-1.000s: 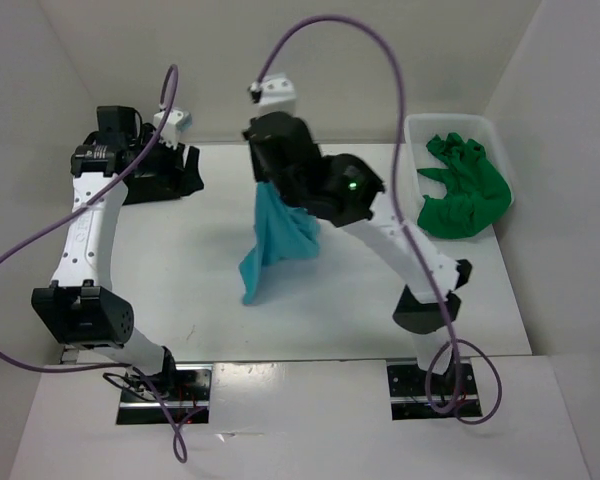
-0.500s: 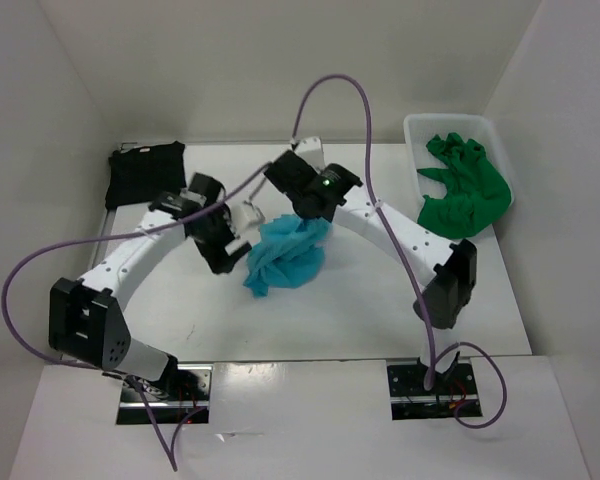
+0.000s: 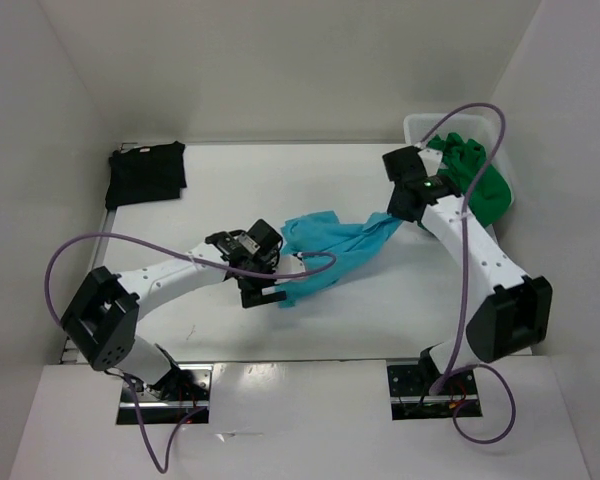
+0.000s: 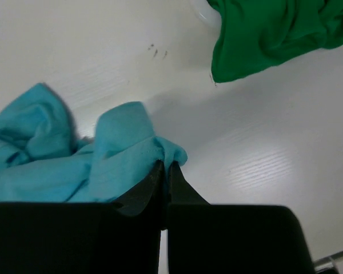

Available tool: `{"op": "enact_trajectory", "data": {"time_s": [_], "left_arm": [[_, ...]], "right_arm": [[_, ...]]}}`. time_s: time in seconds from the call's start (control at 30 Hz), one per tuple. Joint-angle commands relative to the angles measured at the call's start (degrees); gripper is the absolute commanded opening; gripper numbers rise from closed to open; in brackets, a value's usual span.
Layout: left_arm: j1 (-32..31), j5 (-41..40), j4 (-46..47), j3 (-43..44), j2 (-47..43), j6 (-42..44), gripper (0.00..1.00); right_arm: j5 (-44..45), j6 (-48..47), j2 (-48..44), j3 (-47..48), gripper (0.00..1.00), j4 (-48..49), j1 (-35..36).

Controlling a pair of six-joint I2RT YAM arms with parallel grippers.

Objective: Fold and stack the t-shirts
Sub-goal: Flatten out the tshirt

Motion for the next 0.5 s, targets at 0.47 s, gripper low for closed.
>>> {"op": "enact_trajectory", "data": {"time_s": [0.47], "left_arm": [[-14.9, 5.3, 9.3, 7.8, 12.7, -4.7, 0.99]], "right_arm": [[-8.3, -2.6, -2.8, -1.6, 0.00, 5.7, -1.2]]}}
